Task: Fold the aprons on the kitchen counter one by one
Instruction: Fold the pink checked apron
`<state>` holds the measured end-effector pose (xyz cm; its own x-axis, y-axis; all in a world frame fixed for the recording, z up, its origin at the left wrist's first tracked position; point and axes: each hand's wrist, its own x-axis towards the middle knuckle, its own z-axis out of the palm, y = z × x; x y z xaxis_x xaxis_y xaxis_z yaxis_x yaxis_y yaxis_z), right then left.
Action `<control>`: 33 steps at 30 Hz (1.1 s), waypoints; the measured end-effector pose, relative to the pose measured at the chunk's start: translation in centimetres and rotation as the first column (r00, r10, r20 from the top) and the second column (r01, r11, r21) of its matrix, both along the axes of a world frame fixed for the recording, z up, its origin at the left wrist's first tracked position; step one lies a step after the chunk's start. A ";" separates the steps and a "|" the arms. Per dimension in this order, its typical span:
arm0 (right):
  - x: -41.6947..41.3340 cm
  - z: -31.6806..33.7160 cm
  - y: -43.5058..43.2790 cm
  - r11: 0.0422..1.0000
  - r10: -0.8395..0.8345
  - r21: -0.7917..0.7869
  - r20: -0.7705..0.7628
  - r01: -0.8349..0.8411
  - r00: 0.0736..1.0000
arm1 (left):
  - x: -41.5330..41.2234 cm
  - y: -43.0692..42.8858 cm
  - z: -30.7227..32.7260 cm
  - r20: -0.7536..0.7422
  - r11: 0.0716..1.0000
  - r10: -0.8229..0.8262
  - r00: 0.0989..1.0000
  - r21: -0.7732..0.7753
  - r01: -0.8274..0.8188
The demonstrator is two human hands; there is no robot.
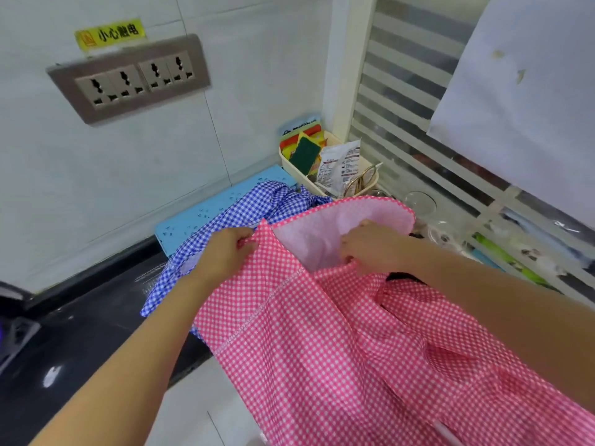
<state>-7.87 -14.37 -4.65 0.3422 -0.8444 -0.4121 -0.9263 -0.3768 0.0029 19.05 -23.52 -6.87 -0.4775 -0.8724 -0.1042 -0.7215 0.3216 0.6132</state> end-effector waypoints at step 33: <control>7.9 3.6 -8.5 0.943 -0.306 0.040 0.501 0.331 0.810 | 0.6 -1.3 2.9 -0.226 0.965 0.089 0.970 0.260 -0.028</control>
